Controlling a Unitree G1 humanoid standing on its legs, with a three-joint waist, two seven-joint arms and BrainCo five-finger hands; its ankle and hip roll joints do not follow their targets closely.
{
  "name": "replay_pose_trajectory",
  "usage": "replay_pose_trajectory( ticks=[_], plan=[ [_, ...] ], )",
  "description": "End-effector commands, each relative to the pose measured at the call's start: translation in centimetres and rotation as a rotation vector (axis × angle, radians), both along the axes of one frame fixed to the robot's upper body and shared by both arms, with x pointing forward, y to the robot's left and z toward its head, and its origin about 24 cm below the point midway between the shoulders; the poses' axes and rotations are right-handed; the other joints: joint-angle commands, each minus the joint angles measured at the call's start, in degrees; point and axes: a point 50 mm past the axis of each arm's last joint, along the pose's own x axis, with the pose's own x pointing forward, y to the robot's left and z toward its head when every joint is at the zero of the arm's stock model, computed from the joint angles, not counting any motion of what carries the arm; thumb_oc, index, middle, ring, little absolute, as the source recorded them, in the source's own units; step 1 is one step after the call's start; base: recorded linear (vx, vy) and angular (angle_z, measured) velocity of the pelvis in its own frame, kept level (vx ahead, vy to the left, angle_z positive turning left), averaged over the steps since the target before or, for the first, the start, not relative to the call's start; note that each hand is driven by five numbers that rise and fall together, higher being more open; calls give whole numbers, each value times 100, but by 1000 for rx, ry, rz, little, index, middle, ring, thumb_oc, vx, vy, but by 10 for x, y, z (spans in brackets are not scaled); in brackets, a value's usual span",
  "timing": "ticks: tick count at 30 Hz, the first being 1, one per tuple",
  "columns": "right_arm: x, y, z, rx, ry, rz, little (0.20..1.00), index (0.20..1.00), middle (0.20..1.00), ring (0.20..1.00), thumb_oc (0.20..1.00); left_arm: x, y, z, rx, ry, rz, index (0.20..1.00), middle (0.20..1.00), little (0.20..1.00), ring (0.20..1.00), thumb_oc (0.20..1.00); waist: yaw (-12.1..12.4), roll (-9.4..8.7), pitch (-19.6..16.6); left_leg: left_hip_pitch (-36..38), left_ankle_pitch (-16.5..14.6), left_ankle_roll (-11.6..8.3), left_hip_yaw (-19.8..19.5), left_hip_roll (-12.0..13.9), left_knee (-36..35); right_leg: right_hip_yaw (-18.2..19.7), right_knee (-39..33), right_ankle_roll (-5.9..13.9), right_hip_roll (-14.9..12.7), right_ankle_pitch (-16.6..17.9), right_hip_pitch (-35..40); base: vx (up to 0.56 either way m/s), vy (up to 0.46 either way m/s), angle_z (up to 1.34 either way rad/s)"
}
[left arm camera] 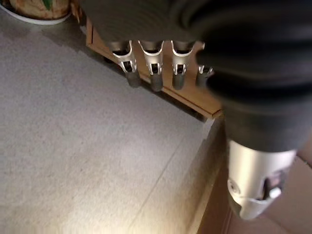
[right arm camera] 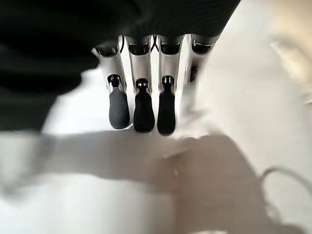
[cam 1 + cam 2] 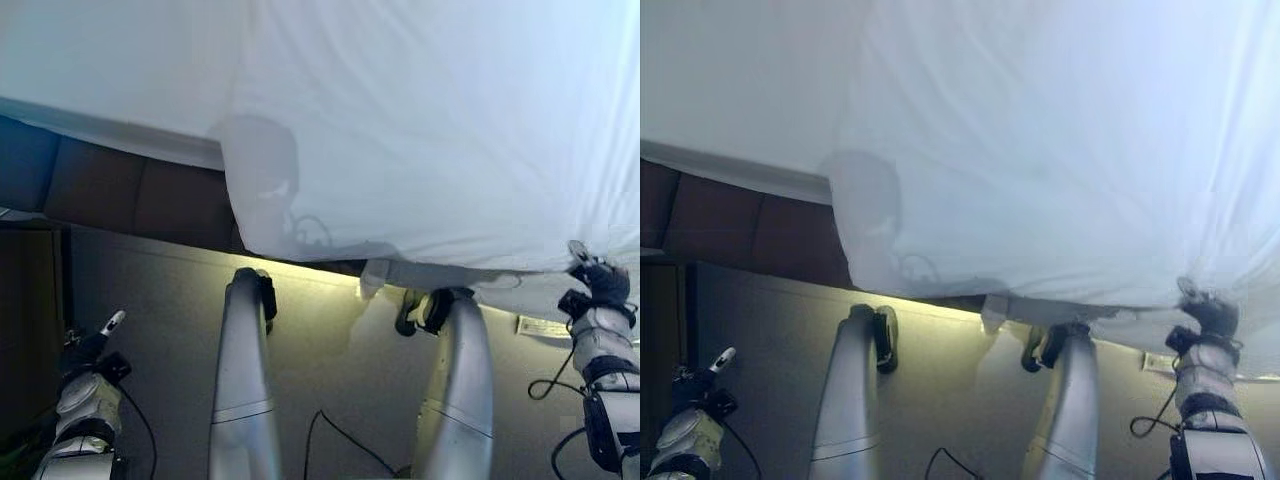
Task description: Make the bed
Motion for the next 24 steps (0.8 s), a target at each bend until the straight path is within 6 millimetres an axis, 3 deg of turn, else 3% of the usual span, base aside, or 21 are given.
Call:
replay_pose_trajectory(
  ticks=[1,8,14,16,18,20,21,22,24],
  plan=[
    [-90,-33,-51,56,301,-270,1000,1000,1000,1000,1000,-14,-2,-13,40,56,34,1000,1000,1000,1000,1000,-186,343,185,352,264,389,10,1,-633,-107,154,-345,-16,-601,283,-16,-10,-3],
    [-109,-31,-68,117,454,-278,1000,1000,1000,1000,1000,-4,-15,-16,43,69,-40,1000,1000,1000,1000,1000,-158,405,185,363,261,391,25,13,-631,-89,133,-335,-39,-565,288,-14,-7,-4],
    [-98,-19,-74,130,485,-204,1000,1000,1000,1000,1000,7,-38,-23,52,99,-139,1000,1000,1000,1000,1000,-151,426,185,644,326,381,84,33,-901,-150,-145,-334,-60,-500,582,-31,-3,-4],
    [-74,3,-81,119,476,-97,1000,1000,1000,1000,1000,14,-53,-27,74,120,-182,1000,1000,1000,1000,1000,-130,405,185,1228,460,319,109,116,-1467,-371,-730,-294,-95,-397,1230,-60,-24,-6],
    [-66,14,-85,119,473,-51,1000,1000,1000,1000,1000,15,-57,-28,91,135,-194,1000,1000,1000,1000,1000,-131,389,185,1570,546,283,172,169,-1774,-472,-1001,-273,-98,-323,1567,-16,-44,-5],
    [-66,30,-97,135,495,8,1000,1000,1000,1000,1000,6,-65,-41,134,207,-232,1000,1000,1000,1000,1000,-119,325,185,2583,752,202,299,144,-2535,-745,-1783,-186,-28,-108,2614,19,-65,7],
    [-67,30,-98,136,498,7,1000,1000,1000,1000,1000,5,-65,-41,135,211,-232,1000,1000,1000,1000,1000,-118,327,185,2634,771,201,300,145,-2584,-767,-1834,-187,-23,-91,2672,72,-51,14],
    [-63,44,-105,120,523,81,1000,1000,1000,1000,1000,-3,-72,-51,162,270,-289,1000,1000,1000,1000,1000,-117,297,184,3508,954,144,378,175,-3250,-937,-2446,-84,60,163,3526,65,-28,11],
    [-71,44,-109,121,551,91,1000,1000,1000,1000,1000,-12,-71,-57,162,309,-296,1000,1000,1000,1000,1000,-76,308,185,3968,1064,131,407,183,-3601,-1090,-2758,-44,85,257,3971,104,-21,6]
  ],
)
